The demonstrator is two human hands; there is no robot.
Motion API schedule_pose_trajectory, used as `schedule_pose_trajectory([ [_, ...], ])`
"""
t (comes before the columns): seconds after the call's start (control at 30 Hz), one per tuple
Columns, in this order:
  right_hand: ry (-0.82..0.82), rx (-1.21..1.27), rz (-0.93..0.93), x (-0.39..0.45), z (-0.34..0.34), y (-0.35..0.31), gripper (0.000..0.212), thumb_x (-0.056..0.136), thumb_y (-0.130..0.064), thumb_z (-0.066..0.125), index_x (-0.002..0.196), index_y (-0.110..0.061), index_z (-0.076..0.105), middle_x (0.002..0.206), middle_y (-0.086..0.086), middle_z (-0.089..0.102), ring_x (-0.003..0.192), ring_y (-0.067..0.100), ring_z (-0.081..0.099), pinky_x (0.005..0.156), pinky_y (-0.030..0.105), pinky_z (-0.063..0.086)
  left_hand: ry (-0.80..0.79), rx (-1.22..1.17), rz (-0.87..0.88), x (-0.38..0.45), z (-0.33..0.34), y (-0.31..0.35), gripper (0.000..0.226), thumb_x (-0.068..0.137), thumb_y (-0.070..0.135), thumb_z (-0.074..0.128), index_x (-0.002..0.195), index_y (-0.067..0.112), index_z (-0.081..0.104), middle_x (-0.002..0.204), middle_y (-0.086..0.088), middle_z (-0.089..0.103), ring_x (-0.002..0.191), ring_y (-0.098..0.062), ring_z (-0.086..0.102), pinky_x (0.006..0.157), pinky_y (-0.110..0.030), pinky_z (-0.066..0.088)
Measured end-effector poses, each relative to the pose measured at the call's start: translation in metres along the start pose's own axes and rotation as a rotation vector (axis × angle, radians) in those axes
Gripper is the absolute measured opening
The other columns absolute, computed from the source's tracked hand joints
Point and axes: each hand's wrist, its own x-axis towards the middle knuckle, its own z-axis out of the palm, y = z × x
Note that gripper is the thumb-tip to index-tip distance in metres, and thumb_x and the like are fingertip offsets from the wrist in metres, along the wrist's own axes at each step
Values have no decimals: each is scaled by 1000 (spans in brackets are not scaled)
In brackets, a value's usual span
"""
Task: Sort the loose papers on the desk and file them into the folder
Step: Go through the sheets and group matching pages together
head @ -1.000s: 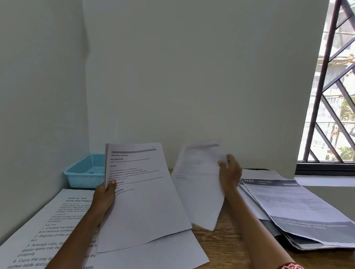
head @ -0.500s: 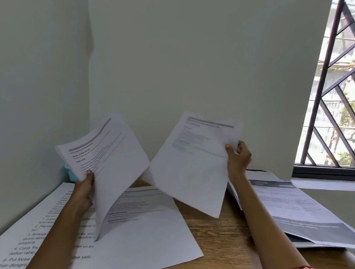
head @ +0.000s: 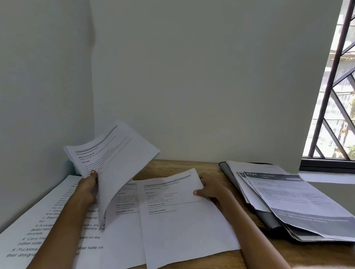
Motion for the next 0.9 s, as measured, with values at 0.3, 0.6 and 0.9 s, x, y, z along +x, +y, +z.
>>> schedule_pose_trajectory([
  [0.3,-232,-71,71,-6,-13,-6,69,80,-19,74,140,-19,40,139,0,49,125,25,48,105,41,39,21,49,6,2,4,-4,44,100,28,43,137,5,43,136,-14,50,124,-29,48,105,-41,38],
  [0.6,-69,9,80,-28,-15,-17,83,80,-18,76,146,-7,26,148,11,35,133,29,37,107,36,35,84,218,59,-23,11,-4,45,100,24,42,138,-1,39,139,-17,46,125,-33,46,103,-40,38],
  [0.9,-57,1008,18,-81,-44,-44,50,77,-59,70,90,-12,65,79,1,66,64,12,61,57,21,46,-153,376,164,-113,77,-16,43,100,18,43,138,-2,38,135,-17,49,122,-32,49,89,-28,39],
])
